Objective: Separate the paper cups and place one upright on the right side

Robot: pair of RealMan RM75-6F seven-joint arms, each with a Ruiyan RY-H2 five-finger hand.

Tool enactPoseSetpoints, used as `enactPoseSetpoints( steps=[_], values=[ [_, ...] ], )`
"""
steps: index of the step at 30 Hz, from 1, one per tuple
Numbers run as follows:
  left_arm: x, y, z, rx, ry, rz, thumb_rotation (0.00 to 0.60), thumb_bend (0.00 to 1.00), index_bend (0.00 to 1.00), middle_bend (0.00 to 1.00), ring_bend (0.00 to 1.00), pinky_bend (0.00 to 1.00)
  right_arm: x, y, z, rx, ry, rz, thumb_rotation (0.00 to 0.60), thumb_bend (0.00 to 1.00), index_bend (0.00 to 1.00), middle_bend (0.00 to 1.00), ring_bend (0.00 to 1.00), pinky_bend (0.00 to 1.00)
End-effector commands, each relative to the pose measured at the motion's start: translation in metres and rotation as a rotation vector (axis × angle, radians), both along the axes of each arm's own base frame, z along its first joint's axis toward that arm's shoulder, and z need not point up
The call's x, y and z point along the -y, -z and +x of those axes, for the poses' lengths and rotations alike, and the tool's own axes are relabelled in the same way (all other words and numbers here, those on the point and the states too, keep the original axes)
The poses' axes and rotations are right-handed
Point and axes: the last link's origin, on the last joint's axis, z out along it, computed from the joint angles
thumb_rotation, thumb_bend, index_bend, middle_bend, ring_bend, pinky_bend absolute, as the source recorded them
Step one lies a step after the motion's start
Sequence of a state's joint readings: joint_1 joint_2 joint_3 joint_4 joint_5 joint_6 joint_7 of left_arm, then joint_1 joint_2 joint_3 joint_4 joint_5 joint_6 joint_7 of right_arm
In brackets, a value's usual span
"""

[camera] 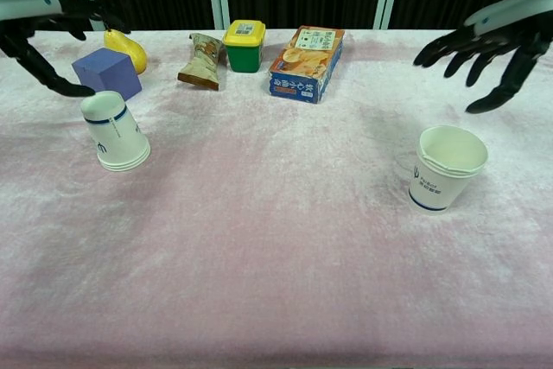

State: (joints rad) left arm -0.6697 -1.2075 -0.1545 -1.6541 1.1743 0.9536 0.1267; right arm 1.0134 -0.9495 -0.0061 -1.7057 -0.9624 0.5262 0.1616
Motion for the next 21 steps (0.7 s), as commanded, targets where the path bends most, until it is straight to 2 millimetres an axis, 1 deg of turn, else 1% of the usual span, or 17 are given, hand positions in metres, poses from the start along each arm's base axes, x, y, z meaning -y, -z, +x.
enactPoseSetpoints(
  steps=[1, 2, 4, 5, 7, 8, 11, 13, 18, 20, 21],
  values=[
    [0.026, -0.035, 0.001, -0.008, 0.036, 0.107, 0.600, 0.22, 0.16, 0.10, 0.00, 0.16, -0.028, -0.046, -0.026, -0.001, -0.044, -0.176, 0.600, 0.24, 0.01, 0.00, 0.10, 0.18],
    [0.036, -0.043, -0.002, -0.016, 0.040, 0.136, 0.600, 0.22, 0.16, 0.10, 0.00, 0.17, -0.036, -0.057, -0.037, -0.015, -0.072, -0.255, 0.600, 0.24, 0.01, 0.00, 0.10, 0.18],
    [0.053, -0.053, -0.008, -0.029, 0.035, 0.175, 0.600, 0.23, 0.15, 0.10, 0.00, 0.17, -0.051, -0.069, -0.055, -0.045, -0.108, -0.371, 0.600, 0.24, 0.01, 0.00, 0.10, 0.18],
    [0.064, -0.058, -0.013, -0.036, 0.030, 0.195, 0.600, 0.23, 0.15, 0.10, 0.00, 0.17, -0.061, -0.074, -0.068, -0.066, -0.120, -0.428, 0.600, 0.23, 0.02, 0.00, 0.10, 0.18],
    [0.082, -0.064, -0.025, -0.046, 0.017, 0.218, 0.600, 0.24, 0.14, 0.10, 0.00, 0.18, -0.080, -0.079, -0.086, -0.077, -0.125, -0.493, 0.600, 0.23, 0.02, 0.00, 0.10, 0.18],
    [0.094, -0.066, -0.035, -0.058, 0.006, 0.227, 0.600, 0.24, 0.13, 0.10, 0.00, 0.18, -0.093, -0.081, -0.097, -0.079, -0.122, -0.518, 0.600, 0.23, 0.02, 0.00, 0.10, 0.18],
    [0.125, -0.068, -0.058, -0.067, -0.024, 0.227, 0.600, 0.24, 0.13, 0.10, 0.00, 0.17, -0.125, -0.085, -0.121, -0.086, -0.120, -0.564, 0.600, 0.23, 0.02, 0.00, 0.10, 0.18],
    [0.141, -0.067, -0.072, -0.050, -0.050, 0.213, 0.600, 0.24, 0.13, 0.10, 0.00, 0.16, -0.144, -0.087, -0.134, -0.103, -0.121, -0.593, 0.600, 0.22, 0.02, 0.00, 0.10, 0.18],
    [0.164, -0.065, -0.099, -0.016, -0.083, 0.210, 0.600, 0.24, 0.13, 0.10, 0.00, 0.09, -0.179, -0.087, -0.152, -0.118, -0.100, -0.653, 0.600, 0.22, 0.02, 0.00, 0.10, 0.18],
    [0.170, -0.065, -0.106, 0.000, -0.085, 0.219, 0.600, 0.24, 0.13, 0.10, 0.00, 0.06, -0.193, -0.085, -0.162, -0.138, -0.080, -0.665, 0.600, 0.22, 0.02, 0.00, 0.10, 0.18],
    [0.171, -0.065, -0.107, 0.012, -0.077, 0.226, 0.600, 0.24, 0.14, 0.10, 0.00, 0.06, -0.197, -0.084, -0.165, -0.149, -0.078, -0.670, 0.600, 0.22, 0.02, 0.00, 0.10, 0.18]
  ],
)
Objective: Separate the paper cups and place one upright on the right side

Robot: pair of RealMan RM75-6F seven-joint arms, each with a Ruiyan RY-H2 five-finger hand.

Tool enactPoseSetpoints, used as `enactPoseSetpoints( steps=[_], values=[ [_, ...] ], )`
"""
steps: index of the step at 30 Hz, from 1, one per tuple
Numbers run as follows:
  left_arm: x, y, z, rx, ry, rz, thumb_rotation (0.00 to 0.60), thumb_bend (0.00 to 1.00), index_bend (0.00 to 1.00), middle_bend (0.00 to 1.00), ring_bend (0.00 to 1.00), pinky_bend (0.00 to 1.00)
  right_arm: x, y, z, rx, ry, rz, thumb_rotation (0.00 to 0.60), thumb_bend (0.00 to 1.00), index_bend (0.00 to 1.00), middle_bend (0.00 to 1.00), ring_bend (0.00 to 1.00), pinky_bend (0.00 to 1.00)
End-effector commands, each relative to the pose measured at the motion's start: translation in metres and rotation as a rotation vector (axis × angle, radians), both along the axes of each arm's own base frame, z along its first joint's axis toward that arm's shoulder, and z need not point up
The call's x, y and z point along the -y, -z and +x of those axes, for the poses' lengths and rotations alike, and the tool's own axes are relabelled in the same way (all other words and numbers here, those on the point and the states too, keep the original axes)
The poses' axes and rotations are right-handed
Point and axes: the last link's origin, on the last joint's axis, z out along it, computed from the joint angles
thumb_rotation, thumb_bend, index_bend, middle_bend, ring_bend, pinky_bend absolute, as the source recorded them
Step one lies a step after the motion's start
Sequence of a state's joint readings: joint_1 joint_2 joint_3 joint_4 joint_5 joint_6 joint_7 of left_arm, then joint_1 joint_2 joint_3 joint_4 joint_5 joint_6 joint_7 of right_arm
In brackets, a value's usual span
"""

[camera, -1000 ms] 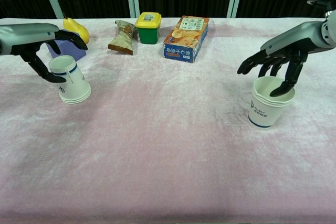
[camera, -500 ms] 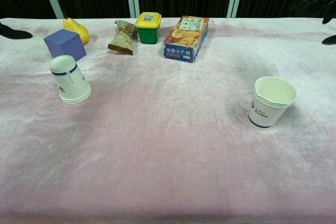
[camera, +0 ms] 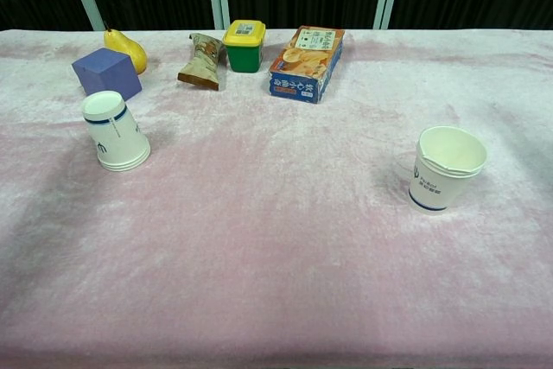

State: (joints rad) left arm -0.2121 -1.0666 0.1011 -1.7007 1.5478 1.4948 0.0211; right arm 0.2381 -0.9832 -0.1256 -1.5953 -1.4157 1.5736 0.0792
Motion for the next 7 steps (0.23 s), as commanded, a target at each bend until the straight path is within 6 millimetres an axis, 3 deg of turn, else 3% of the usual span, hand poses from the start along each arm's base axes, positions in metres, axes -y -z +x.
enactPoseSetpoints(
  steps=[1, 7],
  values=[
    [0.0139, 0.0022, -0.0100, 0.044, 0.016, 0.015, 0.600, 0.24, 0.13, 0.09, 0.00, 0.05, -0.0231, 0.0081, -0.0154, -0.032, 0.019, -0.012, 0.600, 0.22, 0.02, 0.00, 0.10, 0.18],
    [0.0162, 0.0011, -0.0105, 0.069, 0.042, 0.023, 0.600, 0.22, 0.13, 0.09, 0.00, 0.05, -0.0323, 0.0136, -0.0248, -0.027, 0.021, -0.029, 0.600, 0.22, 0.02, 0.00, 0.10, 0.18]
  ],
)
